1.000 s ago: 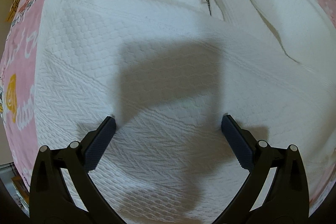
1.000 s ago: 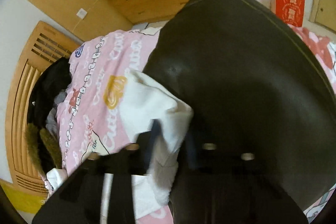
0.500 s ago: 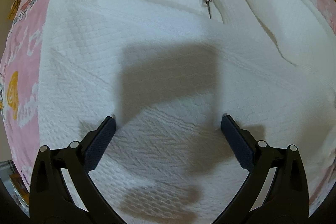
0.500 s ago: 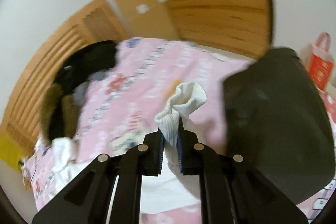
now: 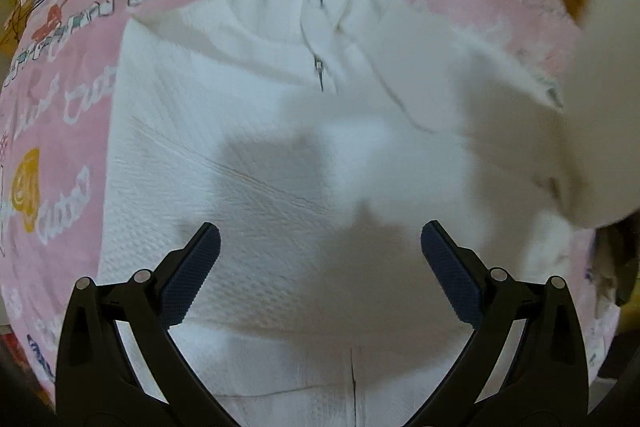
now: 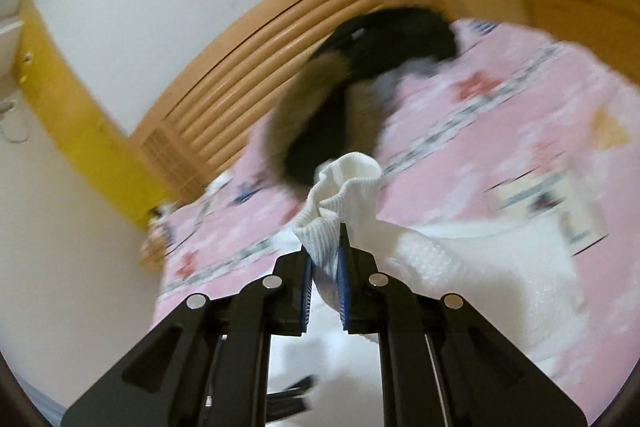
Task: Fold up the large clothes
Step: 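Fold the held sleeve across the hoodie body with the right tool, then open the right tool to release the sleeve onto the hoodie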
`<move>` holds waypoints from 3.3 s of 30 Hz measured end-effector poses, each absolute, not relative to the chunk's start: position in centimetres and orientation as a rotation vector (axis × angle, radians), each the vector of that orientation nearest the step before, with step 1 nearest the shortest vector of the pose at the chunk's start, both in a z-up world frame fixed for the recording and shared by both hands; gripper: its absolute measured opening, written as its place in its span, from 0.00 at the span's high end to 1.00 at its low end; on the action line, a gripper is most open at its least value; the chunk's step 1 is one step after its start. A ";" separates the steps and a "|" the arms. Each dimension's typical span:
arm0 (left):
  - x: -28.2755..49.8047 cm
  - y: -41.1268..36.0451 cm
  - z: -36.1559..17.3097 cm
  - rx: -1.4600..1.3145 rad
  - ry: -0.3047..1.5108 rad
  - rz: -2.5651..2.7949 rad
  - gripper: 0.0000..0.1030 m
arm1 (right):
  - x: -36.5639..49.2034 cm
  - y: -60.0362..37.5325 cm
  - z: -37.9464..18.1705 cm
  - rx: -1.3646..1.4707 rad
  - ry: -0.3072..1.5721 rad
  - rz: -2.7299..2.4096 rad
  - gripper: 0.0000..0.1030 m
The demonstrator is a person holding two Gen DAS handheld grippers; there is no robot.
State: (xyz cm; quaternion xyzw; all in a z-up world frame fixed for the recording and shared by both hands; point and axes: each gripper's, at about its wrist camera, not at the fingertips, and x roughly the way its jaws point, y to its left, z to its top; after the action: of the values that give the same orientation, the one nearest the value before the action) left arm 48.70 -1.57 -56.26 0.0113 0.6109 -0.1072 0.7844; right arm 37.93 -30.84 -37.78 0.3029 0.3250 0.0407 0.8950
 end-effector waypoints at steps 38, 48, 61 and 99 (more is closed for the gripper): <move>49.1 19.3 -57.2 -0.506 1.433 -0.462 0.07 | 32.1 -1.5 -52.9 0.050 0.625 0.295 0.91; 51.9 15.8 -59.7 -0.272 1.569 -0.413 0.07 | 30.5 -0.4 -53.4 -0.108 0.577 0.320 0.91; 52.8 16.3 -59.9 -0.226 1.509 -0.294 0.07 | 30.5 1.6 -57.5 -0.185 0.642 0.328 0.90; 51.9 11.5 -59.1 -0.035 1.504 -0.212 0.07 | 26.9 -20.7 -51.5 0.102 0.775 0.099 0.33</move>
State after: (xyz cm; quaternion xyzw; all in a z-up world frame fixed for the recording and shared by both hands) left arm 51.87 11.50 -59.15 -0.0158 0.6817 -0.0960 0.7251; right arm 26.87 -20.69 -51.47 0.0495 0.3776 0.0483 0.9234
